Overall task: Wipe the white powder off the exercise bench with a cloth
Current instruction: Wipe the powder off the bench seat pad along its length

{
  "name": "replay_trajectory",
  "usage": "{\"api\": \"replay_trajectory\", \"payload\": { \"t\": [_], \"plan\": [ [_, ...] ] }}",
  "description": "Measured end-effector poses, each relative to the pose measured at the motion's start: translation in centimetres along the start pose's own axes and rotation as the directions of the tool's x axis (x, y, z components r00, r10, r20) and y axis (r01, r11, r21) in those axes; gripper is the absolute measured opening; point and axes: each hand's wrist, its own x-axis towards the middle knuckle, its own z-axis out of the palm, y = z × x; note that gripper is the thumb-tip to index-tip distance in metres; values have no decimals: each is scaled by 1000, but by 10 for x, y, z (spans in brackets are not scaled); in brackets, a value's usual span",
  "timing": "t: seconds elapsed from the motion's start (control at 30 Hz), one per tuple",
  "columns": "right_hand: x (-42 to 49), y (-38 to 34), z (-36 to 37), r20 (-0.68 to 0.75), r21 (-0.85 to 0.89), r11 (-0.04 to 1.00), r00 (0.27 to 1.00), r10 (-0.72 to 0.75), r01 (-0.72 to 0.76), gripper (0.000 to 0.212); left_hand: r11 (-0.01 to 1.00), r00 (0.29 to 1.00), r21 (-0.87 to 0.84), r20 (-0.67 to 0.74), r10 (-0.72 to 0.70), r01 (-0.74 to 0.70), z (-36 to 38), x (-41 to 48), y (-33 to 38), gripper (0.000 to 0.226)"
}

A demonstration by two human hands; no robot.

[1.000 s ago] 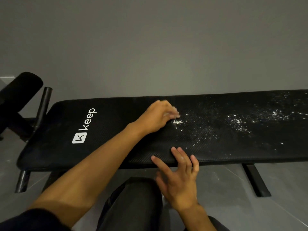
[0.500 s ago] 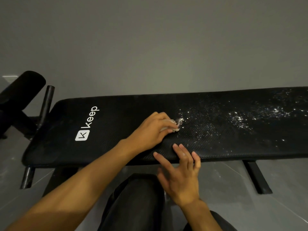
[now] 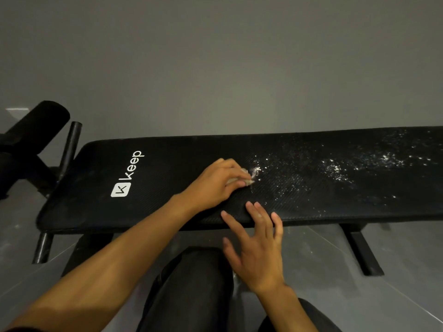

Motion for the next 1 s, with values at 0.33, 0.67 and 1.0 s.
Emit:
{"api": "replay_trajectory", "payload": {
  "t": [0.33,0.67,1.0],
  "plan": [
    [1,-2,-2,17,38,999,1000,20,-20,53,993,987,-102,140,75,-61,-4,-18,10,23],
    [-2,2,-5,26,73,997,1000,-4,2,58,994,993,-92,89,73,-65,6,-19,18,22],
    [2,-2,5,-30,12,1000,999,29,-29,76,996,998,-75,35,44,-41,5,-29,13,23]
  ]
}}
